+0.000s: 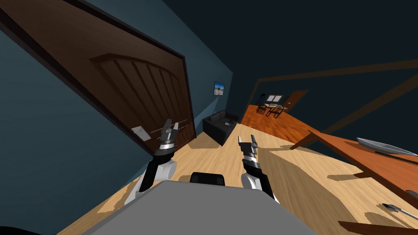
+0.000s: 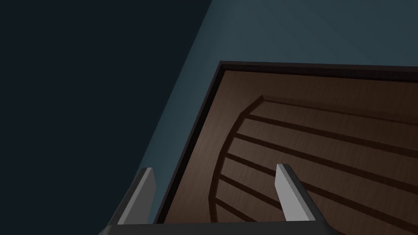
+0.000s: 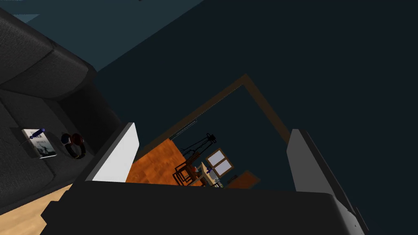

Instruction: Pull the door open

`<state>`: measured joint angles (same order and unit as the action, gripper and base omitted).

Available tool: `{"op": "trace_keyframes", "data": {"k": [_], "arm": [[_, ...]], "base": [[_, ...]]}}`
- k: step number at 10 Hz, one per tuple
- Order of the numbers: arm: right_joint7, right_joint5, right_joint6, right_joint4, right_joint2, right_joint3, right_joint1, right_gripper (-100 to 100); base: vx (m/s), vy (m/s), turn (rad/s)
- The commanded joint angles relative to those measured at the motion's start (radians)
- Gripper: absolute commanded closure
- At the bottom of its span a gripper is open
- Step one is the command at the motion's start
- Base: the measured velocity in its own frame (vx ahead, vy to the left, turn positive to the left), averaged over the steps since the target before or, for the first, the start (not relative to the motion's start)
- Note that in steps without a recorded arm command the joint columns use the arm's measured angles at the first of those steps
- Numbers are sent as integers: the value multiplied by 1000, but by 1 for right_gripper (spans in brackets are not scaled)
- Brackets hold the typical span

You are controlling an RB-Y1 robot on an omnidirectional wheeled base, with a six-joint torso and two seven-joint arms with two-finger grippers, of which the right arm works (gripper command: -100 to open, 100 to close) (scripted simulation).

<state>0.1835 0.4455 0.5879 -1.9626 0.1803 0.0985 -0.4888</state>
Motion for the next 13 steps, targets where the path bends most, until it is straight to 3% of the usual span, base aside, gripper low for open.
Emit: {"op": "trace_keyframes", "data": {"k": [1, 13], "arm": [[16, 33, 7, 20, 12, 5, 1, -100], [126, 292, 59, 165, 90, 60, 6, -100]], "base": [[-14, -65, -273], [-5, -47, -303]]}}
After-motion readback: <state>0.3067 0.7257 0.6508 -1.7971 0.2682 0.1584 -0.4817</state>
